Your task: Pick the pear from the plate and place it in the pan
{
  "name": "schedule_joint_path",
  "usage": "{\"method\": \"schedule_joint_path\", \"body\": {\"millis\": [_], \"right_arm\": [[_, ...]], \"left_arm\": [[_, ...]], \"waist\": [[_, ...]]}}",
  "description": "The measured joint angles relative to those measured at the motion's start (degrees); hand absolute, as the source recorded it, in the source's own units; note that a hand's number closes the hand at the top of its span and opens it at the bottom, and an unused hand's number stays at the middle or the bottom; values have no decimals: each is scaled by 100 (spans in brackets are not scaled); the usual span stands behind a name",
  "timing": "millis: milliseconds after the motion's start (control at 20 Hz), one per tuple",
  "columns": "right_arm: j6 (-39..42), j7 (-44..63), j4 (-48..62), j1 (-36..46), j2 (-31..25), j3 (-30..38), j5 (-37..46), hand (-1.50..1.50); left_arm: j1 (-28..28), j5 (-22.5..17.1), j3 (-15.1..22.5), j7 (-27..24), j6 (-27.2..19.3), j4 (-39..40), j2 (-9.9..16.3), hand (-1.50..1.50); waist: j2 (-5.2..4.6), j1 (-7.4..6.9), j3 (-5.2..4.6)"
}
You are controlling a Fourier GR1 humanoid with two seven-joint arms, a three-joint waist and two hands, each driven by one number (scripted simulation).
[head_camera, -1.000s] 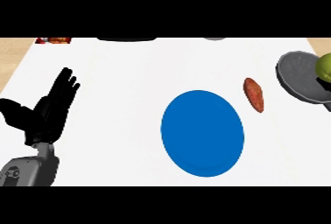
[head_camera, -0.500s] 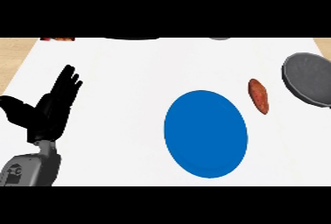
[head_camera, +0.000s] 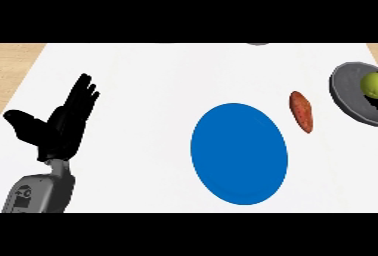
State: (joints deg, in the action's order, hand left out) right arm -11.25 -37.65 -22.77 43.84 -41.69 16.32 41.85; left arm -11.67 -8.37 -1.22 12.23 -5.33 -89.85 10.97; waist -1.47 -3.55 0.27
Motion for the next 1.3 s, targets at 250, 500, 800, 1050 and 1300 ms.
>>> {"method": "schedule_joint_path", "body": {"millis": [250, 500, 800, 1050, 1300], "right_arm": [[0, 368, 774, 179, -4, 19, 146, -150], [327, 415, 1255, 266, -33, 79, 138, -150], [701, -109, 1451, 276, -106, 544, -322, -150], [1464, -364, 1637, 333, -385, 1191, -986, -150], [2584, -531, 1849, 173, -948, 1713, -1525, -150]], "left_arm": [[-91, -15, 1, 15, 40, 5, 1, 0], [-170, -43, -32, 32, 80, 69, 18, 0], [-92, -32, -26, 33, 83, 10, 10, 0], [-96, -26, -95, 36, 71, 40, 55, 0], [-103, -48, -141, 38, 34, 70, 24, 0]], "waist": [[-37, -75, 6], [-59, -103, 15], [-41, -59, 25], [-31, 6, 27], [-27, 92, 32]]}}
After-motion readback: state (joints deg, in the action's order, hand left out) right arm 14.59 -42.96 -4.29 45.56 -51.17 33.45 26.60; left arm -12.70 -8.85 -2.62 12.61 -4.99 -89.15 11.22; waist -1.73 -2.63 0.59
